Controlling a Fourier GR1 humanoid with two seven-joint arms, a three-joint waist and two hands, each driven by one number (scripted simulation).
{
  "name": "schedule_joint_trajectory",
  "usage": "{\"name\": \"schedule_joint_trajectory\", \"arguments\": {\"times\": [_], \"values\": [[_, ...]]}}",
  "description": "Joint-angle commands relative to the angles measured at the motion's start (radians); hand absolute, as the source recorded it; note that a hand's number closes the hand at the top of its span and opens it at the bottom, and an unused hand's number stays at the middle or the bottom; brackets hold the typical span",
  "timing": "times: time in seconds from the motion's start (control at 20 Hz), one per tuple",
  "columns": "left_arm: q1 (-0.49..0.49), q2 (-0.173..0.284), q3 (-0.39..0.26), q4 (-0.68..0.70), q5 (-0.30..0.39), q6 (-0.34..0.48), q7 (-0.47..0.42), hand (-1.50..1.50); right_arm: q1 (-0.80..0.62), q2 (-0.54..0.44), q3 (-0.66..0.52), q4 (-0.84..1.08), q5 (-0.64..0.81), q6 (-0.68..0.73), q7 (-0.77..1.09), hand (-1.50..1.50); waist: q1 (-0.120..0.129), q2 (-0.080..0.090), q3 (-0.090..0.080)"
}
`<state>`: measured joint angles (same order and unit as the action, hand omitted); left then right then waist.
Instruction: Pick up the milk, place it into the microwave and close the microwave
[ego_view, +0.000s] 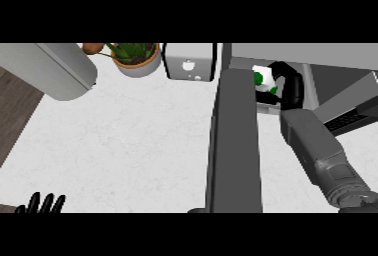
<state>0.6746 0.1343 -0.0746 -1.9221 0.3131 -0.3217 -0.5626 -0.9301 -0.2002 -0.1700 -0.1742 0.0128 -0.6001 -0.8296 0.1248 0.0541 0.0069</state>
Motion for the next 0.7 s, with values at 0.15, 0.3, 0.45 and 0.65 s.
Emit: {"name": "schedule_joint_trajectory", "arguments": {"times": [0.15, 0.3, 0.45, 0.65], "values": [[-0.01, 0.017, 0.015, 0.004, 0.019, -0.018, 0.006, -1.5, -0.037, -0.023, -0.018, 0.001, 0.013, -0.152, -0.058, 1.5, 0.021, 0.009, -0.001], [-0.026, 0.006, 0.006, 0.031, 0.004, -0.008, 0.007, -1.5, -0.046, -0.027, -0.032, 0.009, 0.014, -0.239, -0.045, 1.5, 0.019, 0.011, -0.001], [-0.049, 0.015, 0.016, 0.037, 0.008, -0.011, 0.013, -1.5, -0.06, -0.035, -0.039, 0.016, 0.018, -0.281, -0.03, 1.5, 0.025, 0.016, -0.001], [-0.067, 0.014, 0.017, 0.04, 0.008, -0.006, 0.021, -1.5, -0.086, -0.04, -0.043, 0.021, 0.027, -0.305, -0.014, 1.5, 0.031, 0.017, -0.001]]}}
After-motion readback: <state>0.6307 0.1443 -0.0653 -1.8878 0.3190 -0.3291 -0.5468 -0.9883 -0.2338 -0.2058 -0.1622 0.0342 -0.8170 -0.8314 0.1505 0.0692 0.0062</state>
